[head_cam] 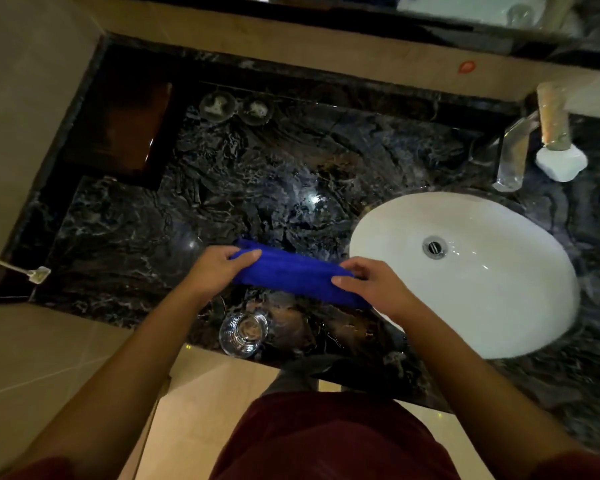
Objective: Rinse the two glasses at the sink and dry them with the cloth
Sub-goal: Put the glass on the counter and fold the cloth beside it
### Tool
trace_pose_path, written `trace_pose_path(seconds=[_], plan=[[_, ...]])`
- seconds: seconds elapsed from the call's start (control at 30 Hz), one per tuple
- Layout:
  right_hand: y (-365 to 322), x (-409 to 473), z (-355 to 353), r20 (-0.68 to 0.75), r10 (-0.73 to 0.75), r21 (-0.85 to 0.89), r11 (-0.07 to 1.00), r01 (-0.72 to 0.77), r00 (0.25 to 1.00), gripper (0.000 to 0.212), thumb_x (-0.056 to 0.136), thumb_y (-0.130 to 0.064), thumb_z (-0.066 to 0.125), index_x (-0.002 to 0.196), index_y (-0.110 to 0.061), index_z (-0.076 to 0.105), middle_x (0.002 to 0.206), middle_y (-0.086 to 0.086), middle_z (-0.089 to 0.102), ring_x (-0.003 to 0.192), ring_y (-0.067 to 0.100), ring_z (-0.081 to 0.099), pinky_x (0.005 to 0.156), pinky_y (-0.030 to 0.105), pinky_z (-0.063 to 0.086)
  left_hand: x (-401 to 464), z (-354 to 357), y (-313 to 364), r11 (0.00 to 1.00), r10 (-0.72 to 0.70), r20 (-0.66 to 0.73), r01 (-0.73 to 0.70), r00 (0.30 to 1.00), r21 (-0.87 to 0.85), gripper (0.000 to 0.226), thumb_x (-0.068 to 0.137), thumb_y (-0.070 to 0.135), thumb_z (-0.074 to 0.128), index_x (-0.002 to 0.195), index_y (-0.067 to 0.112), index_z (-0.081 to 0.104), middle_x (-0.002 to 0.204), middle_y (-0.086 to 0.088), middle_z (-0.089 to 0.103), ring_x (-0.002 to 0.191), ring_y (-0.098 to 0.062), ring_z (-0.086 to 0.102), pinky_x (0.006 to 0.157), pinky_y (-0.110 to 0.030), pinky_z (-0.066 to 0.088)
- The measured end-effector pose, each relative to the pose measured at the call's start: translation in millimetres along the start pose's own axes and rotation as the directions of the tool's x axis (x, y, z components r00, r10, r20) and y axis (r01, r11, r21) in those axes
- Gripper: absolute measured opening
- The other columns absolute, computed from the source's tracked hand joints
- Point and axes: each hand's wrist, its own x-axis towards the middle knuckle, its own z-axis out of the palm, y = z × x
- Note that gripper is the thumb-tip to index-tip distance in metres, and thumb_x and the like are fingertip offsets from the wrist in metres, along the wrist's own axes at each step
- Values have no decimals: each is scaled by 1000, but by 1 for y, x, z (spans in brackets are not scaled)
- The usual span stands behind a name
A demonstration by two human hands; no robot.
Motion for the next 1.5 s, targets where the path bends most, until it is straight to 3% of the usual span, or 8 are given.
trace_pose_path(seconds=[0.17, 0.37, 0.47, 0.53, 0.63, 0.9, 1.27, 1.5], plan=[[17, 10, 12, -181, 13, -101, 994, -31, 983, 17, 89, -32, 80, 100, -24, 71, 85, 3, 72, 76, 15, 65, 67, 24, 47, 14, 9, 8, 841, 111, -45, -69, 993, 537, 60, 94, 58, 64, 64, 7, 57, 57, -4, 53, 59, -22, 57, 53, -35, 32], [10, 10, 22, -333, -188, -531, 847, -19, 924, 40, 93, -36, 71, 130, -22, 61, 127, 1, 65, 110, 21, 61, 95, 38, 52, 30, 19, 27, 516, 144, -87, 1, 986, 857, 55, 95, 65, 57, 113, 12, 60, 114, -14, 68, 109, -36, 65, 77, -42, 48], [19, -5, 33, -266, -431, -713, 690, 125, 862, 53, 94, -31, 66, 143, -15, 55, 154, 11, 49, 140, 31, 44, 114, 47, 39, 21, 18, 15, 484, 450, -39, -207, 892, 850, 51, 91, 46, 69, 126, 10, 58, 129, -17, 59, 119, -38, 57, 94, -51, 48], [29, -15, 44, -114, -498, -787, 574, 229, 860, 58, 97, -34, 56, 150, -12, 49, 162, 13, 40, 151, 34, 34, 121, 53, 31, 13, 16, 3, 408, 576, 184, -475, 796, 780, 40, 91, 33, 72, 124, 12, 63, 129, -12, 61, 118, -36, 58, 96, -50, 49], [46, -24, 55, 8, -405, -838, 497, 227, 914, 62, 100, -43, 39, 153, -11, 47, 166, 9, 34, 156, 29, 26, 123, 58, 28, 5, 11, -6, 322, 463, 480, -646, 745, 692, 30, 97, 31, 66, 123, 17, 70, 136, -4, 63, 127, -27, 57, 106, -44, 46], [31, -24, 48, 18, -287, -827, 534, 176, 958, 61, 102, -47, 39, 155, -19, 44, 168, 4, 31, 159, 25, 18, 129, 52, 12, 3, -2, -3, 312, 380, 539, -652, 752, 691, 41, 103, 33, 58, 140, 18, 62, 160, -2, 46, 149, -21, 40, 122, -34, 26], [-9, -70, 41, -106, -495, -623, 709, 331, 862, 48, 98, -27, 66, 144, -17, 55, 153, 4, 52, 141, 22, 44, 115, 39, 38, -66, -55, -46, 443, 711, 11, -459, 704, 770, 41, 96, 37, 51, 121, 11, 70, 137, -15, 62, 138, -38, 50, 112, -54, 41], [2, -72, 84, 200, -571, -739, 446, 505, 796, 84, 92, -57, 65, 161, -26, 29, 171, 4, 21, 158, 29, 18, 125, 52, 22, -130, -63, -114, 465, 630, -231, -122, 741, 877, 74, 96, 63, 47, 151, 14, 48, 162, -18, 39, 157, -39, 18, 125, -61, 17]])
